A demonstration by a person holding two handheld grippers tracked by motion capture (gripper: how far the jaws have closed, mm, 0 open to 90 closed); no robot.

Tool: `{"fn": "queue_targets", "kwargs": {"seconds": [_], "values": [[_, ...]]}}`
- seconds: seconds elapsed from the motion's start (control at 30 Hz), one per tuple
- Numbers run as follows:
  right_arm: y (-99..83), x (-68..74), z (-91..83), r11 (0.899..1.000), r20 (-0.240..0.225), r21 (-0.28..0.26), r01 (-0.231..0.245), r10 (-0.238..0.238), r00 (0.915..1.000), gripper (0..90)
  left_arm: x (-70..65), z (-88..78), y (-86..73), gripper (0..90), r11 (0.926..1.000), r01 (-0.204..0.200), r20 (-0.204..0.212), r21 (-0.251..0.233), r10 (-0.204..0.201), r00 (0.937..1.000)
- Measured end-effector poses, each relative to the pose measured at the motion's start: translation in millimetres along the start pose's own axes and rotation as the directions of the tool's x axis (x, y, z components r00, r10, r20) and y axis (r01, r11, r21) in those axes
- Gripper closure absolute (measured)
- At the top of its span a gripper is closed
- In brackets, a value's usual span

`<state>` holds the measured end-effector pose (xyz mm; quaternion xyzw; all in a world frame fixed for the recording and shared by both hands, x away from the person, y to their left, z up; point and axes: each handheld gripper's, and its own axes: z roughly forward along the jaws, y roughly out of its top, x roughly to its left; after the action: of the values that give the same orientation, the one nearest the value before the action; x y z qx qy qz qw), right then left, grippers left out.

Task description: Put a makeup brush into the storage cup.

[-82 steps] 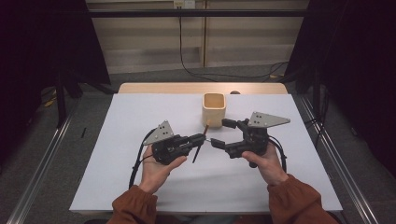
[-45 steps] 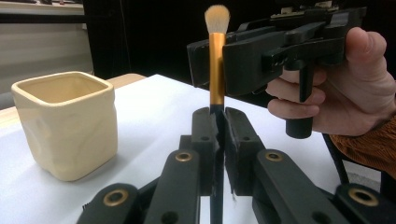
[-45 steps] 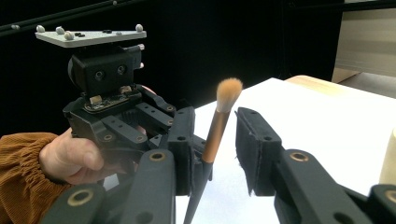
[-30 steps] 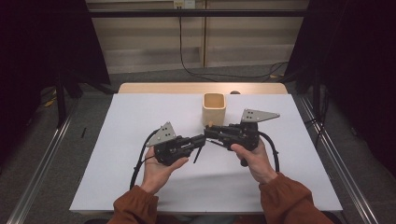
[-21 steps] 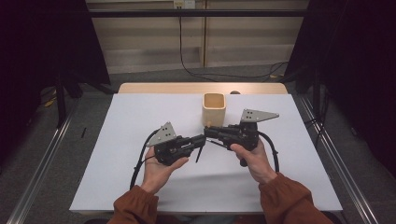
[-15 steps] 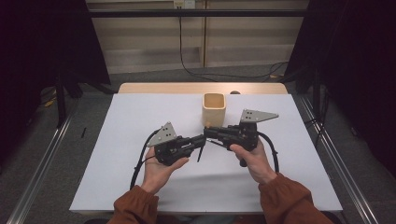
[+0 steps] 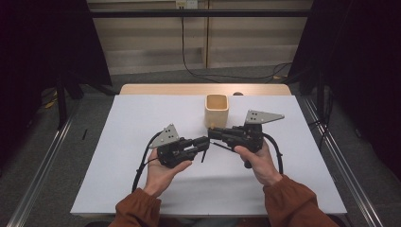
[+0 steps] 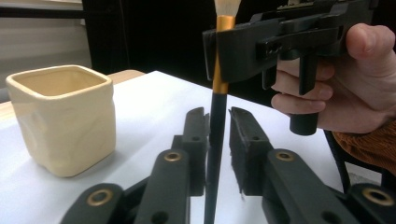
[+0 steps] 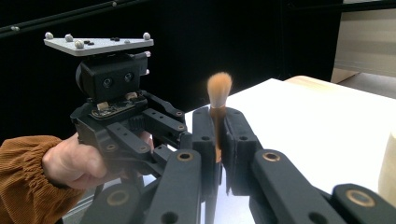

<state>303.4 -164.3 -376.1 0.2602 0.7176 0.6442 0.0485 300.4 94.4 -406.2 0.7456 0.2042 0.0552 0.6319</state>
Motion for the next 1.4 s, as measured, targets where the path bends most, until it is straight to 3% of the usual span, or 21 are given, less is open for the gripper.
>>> {"fn": "queue_targets", "kwargs": {"seconds": [0.17,0.27,0.5,0.7,0.8,0.87,0.93,1.03,1.2,1.3,1.4], "values": [[1.2,-1.4,-2.9,1.0,0.005,-0.002,0.008,-0.008,0.9999,84.2,0.0,-3.1,0.0,63.1,1.0,-0.001,-0.028,-0.005,0.001,0.9996],[2.1,-2.8,-4.2,1.0,0.008,-0.004,0.012,-0.012,0.9999,84.2,-0.3,-5.1,1.0,46.5,1.0,-0.002,-0.043,0.0,0.002,0.9991],[4.0,-3.8,-7.8,1.0,0.012,-0.005,0.016,-0.016,0.9998,84.2,0.8,-9.2,1.9,21.9,1.0,0.001,-0.088,0.006,0.0,0.9961],[4.9,-4.6,-9.9,1.0,0.013,-0.008,0.017,-0.017,0.9998,84.2,4.7,-17.2,1.4,6.6,0.9997,0.022,-0.147,0.008,-0.021,0.9889],[4.9,-5.7,-11.4,1.0,0.019,-0.011,0.015,-0.015,0.9997,84.2,6.6,-23.0,-0.9,4.3,0.9994,0.035,-0.169,0.007,-0.033,0.985],[5.2,-5.5,-12.5,1.0,0.023,-0.009,0.017,-0.017,0.9996,84.2,5.6,-27.1,-2.2,2.5,0.9994,0.016,-0.19,0.032,-0.01,0.9817],[5.3,-5.3,-13.3,1.0,0.026,-0.011,0.019,-0.018,0.9995,84.2,4.6,-30.2,-3.4,2.6,0.9997,0.005,-0.197,0.025,0.0,0.9805],[5.6,-5.2,-15.0,1.0,0.033,-0.014,0.02,-0.019,0.9993,84.2,6.8,-36.5,-5.6,2.1,0.9997,0.023,-0.167,0.003,-0.022,0.9857],[6.1,-6.6,-19.4,1.0,0.043,-0.022,0.022,-0.021,0.9989,84.2,7.3,-47.4,-11.7,2.1,0.9993,0.034,-0.221,0.013,-0.03,0.9748],[6.1,-8.0,-22.5,1.0,0.053,-0.022,0.021,-0.02,0.9984,84.2,2.4,-56.2,-15.3,1.6,0.9999,0.009,-0.216,0.01,-0.007,0.9765],[6.4,-8.3,-25.5,0.999,0.066,-0.022,0.024,-0.023,0.9976,84.2,2.5,-65.8,-19.7,1.4,0.9998,0.016,-0.247,0.009,-0.013,0.9688]]}}
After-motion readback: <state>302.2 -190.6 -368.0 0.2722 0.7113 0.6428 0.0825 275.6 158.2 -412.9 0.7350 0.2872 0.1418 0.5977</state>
